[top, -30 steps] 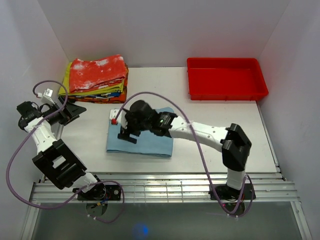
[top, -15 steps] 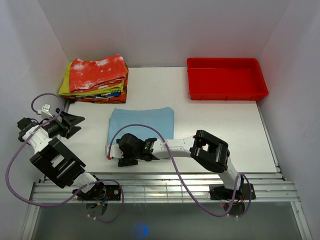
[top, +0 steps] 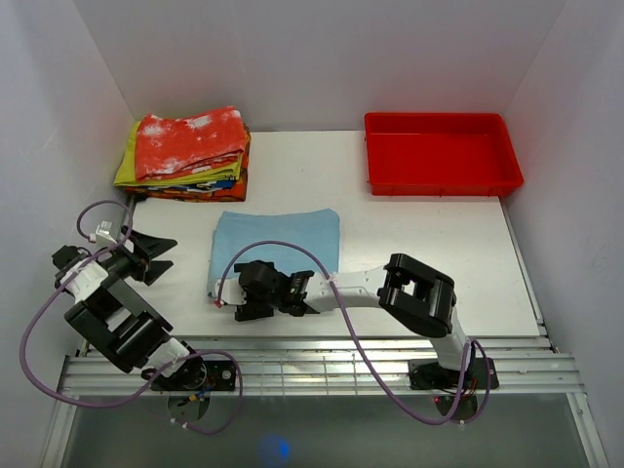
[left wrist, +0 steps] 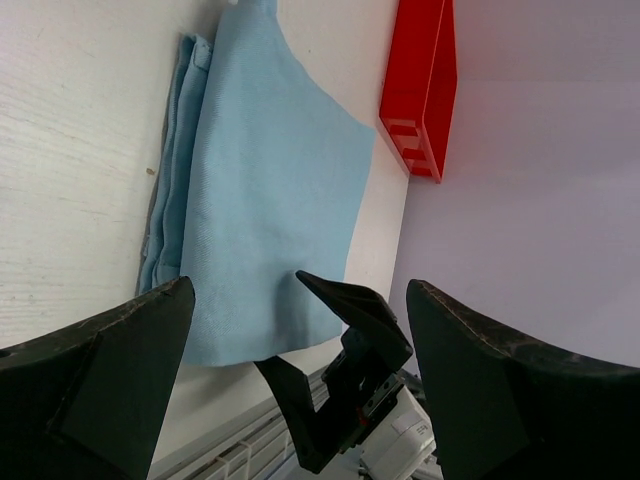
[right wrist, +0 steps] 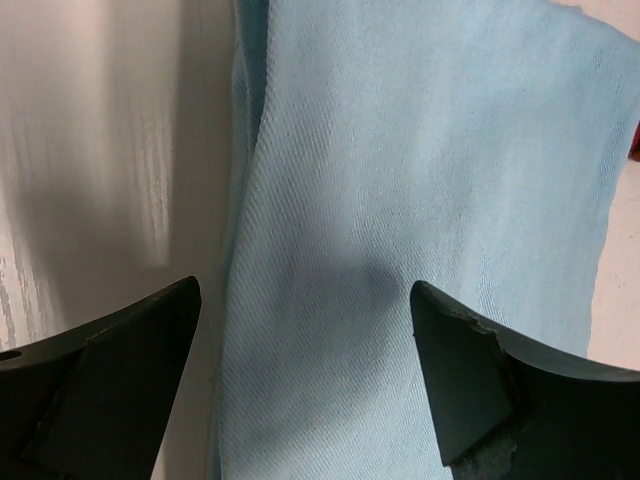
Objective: Fold and stack the trousers
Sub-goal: Neatly place the folded trousers to the corner
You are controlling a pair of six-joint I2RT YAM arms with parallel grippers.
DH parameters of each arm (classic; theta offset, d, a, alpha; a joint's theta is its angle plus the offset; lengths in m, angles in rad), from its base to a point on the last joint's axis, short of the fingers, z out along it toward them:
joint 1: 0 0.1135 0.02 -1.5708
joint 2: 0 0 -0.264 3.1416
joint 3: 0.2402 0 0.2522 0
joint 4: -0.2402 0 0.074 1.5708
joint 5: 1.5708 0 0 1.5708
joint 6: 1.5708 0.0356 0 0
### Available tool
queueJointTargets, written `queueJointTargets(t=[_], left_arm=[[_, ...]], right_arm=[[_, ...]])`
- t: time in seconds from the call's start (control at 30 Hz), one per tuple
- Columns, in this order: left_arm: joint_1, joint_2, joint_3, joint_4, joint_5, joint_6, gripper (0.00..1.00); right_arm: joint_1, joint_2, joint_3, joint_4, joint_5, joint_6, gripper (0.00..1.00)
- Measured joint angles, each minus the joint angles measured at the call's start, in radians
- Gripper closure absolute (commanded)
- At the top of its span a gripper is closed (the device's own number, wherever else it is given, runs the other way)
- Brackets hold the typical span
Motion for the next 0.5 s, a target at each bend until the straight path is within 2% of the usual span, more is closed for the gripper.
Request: queueJointTargets(t=[0.03,0.13,0.17,0.23,0.27,0.33,0.5], left_arm=[[0.000,-0.010,-0.005,0.014,0.000,-0.018,0.02],[0.000,-0.045,-0.019,0.055,0.000,-0.076,0.02],[0.000,-0.058,-0.025,0.066,-0.002,-0.094,0.02],[0.000,-0.089,-0.043,0.087,-0.012,-0.135,0.02],[0.000,-0.108,-0.058,0.098,-0.024,-0.155,0.02],[0.000,-0.150,-0.090,0.117,-0.056,-0.196,0.02],[0.001,-0.159,-0.119,0.135,-0.115,-0.274,0.02]], right_arm=[[-0.001,-0.005,-0.001,-0.010,-0.002,-0.003,0.09],[-0.001,-0.012,-0.029,-0.017,-0.018,-0.027,0.24],[-0.001,-0.012,-0.035,-0.009,-0.019,-0.034,0.38],[-0.005,-0.006,-0.041,-0.004,-0.024,-0.053,0.54],[-0.009,0.002,-0.040,0.003,-0.024,-0.056,0.69],[-0.023,0.022,-0.028,0.009,-0.038,-0.050,0.92],[-0.103,0.089,0.108,-0.032,-0.154,0.045,0.92]])
